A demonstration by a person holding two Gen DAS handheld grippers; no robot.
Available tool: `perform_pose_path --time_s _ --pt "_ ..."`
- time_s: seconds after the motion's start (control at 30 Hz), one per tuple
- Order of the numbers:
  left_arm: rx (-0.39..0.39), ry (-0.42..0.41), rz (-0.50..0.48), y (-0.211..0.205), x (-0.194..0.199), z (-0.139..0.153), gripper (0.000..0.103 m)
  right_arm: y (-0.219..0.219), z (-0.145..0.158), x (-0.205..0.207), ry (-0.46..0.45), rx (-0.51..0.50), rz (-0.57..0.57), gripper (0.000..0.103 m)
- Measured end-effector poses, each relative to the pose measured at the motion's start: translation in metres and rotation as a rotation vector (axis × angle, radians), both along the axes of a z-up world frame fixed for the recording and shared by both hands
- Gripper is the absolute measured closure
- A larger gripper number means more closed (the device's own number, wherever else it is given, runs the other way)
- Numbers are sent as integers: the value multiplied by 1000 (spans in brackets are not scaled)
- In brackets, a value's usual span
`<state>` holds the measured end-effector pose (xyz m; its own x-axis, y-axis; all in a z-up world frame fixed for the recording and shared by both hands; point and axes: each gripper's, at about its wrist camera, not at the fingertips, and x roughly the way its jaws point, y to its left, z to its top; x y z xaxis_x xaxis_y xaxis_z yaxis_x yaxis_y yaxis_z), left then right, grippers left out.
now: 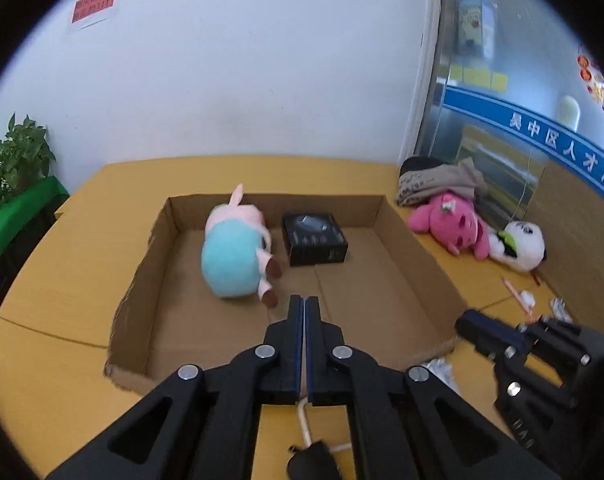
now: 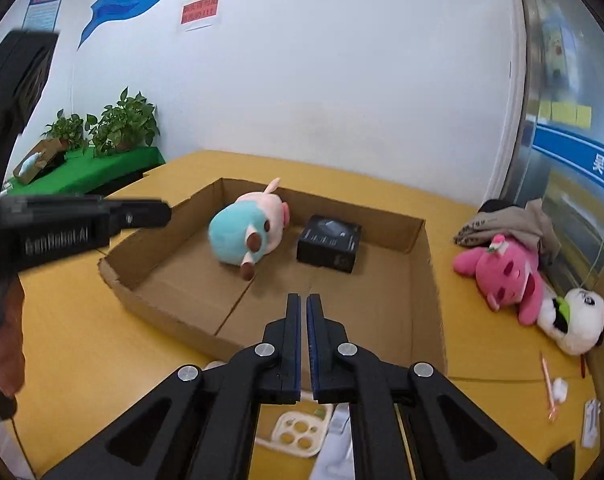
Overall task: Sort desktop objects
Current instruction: 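Withdraw both tools from the box toward the black sunglasses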
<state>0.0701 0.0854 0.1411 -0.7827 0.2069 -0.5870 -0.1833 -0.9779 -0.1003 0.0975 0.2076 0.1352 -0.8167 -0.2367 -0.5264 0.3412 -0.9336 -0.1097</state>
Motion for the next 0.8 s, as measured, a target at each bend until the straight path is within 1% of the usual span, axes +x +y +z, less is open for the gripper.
perform_pose_path --time_s 0.03,0.07,0.1,0.13,0.17,0.23,0.27,0.43,0.53,0.67,0.73,0.8 --pt "-4 -2 23 -2 3 -3 88 -2 1 6 7 -3 -2 82" --pt "-4 -20 56 -6 6 -5 48 -5 2 12 7 -7 2 60" --pt "-1 -41 84 -11 8 -7 24 -7 3 16 7 -9 5 0" --pt "7 -47 105 -14 10 -9 9 -8 4 22 32 -14 7 2" --pt "22 -29 121 -18 15 -9 10 -9 4 25 42 -12 9 0" --pt "44 21 138 -25 27 -7 9 -14 3 30 60 14 13 0" --pt "48 32 141 -26 30 -6 9 -17 3 32 63 24 14 0" --pt "65 34 142 -30 42 -7 9 -18 7 39 61 -13 17 0" --pt "76 42 141 -33 49 -8 9 -16 9 43 74 -8 2 0" --pt "105 69 118 -34 59 -8 9 -12 8 47 68 3 -22 0" --pt "103 65 109 -33 61 -9 9 -11 8 50 65 -3 -17 0" --pt "81 69 112 -31 63 -10 9 -9 9 53 64 -16 -14 0"
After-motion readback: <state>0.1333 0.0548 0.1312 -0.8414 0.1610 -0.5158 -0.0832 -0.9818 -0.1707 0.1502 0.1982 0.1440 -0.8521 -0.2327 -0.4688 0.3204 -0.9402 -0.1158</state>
